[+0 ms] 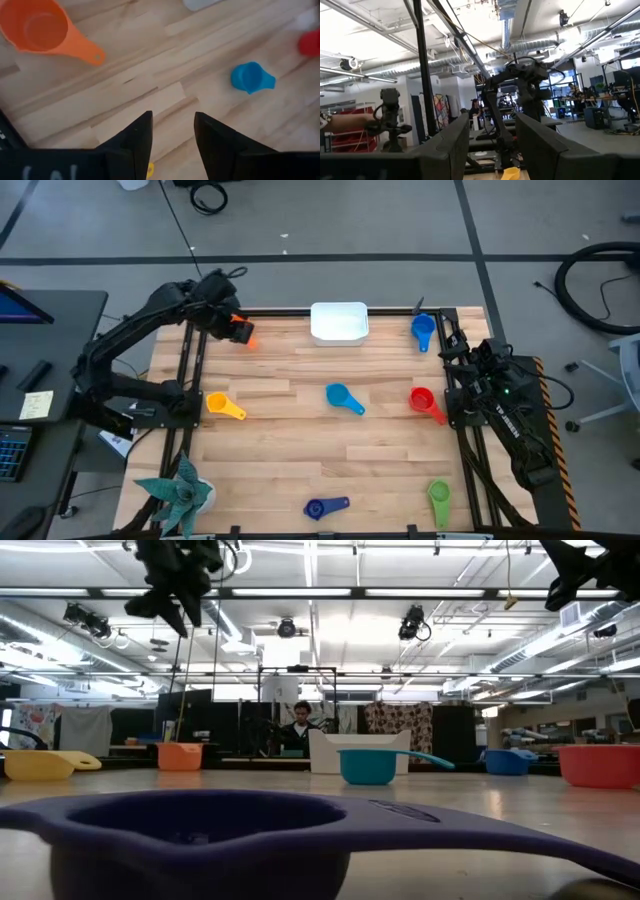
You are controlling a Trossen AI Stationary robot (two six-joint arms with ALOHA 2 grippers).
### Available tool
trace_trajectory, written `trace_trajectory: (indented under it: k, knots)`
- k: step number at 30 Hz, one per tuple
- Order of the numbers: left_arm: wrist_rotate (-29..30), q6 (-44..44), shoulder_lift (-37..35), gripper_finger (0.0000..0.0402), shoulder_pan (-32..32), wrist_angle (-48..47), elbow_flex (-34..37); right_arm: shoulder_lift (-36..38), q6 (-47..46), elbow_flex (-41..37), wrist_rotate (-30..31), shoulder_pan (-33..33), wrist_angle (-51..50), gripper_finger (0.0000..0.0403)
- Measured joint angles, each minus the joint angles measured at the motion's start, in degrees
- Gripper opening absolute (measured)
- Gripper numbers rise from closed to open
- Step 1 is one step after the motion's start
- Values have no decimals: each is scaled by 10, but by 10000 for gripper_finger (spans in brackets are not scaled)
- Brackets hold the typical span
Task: Nest measuring cups in basket
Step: Move the orange cup
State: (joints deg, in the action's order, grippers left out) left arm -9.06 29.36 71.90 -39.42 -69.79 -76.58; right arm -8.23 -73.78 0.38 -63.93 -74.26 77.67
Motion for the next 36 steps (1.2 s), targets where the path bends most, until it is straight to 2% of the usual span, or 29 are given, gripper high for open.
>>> trace_trajectory:
  k: [7, 14, 19, 25, 30, 36]
  knots:
    - [14, -54, 57, 151, -9, 45, 0, 0, -2, 0, 14, 0, -1, 165]
    - [29, 63, 120, 149, -57, 99, 0, 0, -2, 0, 40, 0, -1, 165]
    - [37, 71, 149, 143, -92, 134, 1, 0, -2, 0, 43, 0, -2, 165]
    - [98, 95, 164, 142, -119, 142, 1, 0, -2, 0, 43, 0, -6, 165]
    - [136, 150, 163, 142, -122, 142, 0, 0, -2, 0, 43, 0, -10, 165]
    - [138, 198, 176, 142, -114, 138, 0, 0, -2, 0, 43, 0, -12, 165]
